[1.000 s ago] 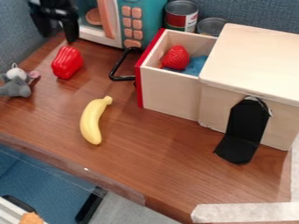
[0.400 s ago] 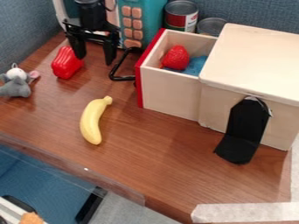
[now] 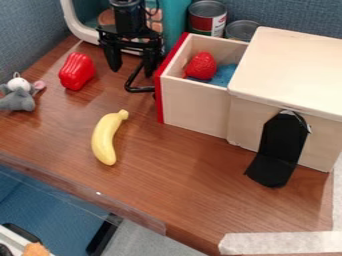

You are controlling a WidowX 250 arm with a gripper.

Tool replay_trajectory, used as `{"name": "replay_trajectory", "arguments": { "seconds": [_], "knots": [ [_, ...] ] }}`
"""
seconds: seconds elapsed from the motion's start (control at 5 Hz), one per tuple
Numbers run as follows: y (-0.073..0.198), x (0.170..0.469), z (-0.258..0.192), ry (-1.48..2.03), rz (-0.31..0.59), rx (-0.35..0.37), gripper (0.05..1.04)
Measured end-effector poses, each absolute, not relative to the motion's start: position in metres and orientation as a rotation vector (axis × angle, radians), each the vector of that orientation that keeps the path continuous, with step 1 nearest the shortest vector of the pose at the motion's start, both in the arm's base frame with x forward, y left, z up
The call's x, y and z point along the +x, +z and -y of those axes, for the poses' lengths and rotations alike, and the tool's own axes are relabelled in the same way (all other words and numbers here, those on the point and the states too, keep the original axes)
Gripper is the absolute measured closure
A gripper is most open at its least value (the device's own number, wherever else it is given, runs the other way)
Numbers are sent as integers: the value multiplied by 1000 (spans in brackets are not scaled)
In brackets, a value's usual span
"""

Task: Close the drawer

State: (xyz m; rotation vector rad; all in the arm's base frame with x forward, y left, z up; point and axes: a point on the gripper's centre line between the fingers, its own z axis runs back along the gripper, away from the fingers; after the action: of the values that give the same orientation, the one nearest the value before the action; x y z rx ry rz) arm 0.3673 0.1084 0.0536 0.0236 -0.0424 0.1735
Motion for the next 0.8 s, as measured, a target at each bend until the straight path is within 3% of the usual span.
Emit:
{"name": "replay_trajectory", "arguments": {
  "seconds": [0.2, 0.6, 0.8],
  "knots": [
    [39, 367, -107, 175, -2, 9, 137],
    [33, 369, -101, 155, 6, -20, 721],
    [33, 370, -83, 94, 32, -59, 911]
  ]
}}
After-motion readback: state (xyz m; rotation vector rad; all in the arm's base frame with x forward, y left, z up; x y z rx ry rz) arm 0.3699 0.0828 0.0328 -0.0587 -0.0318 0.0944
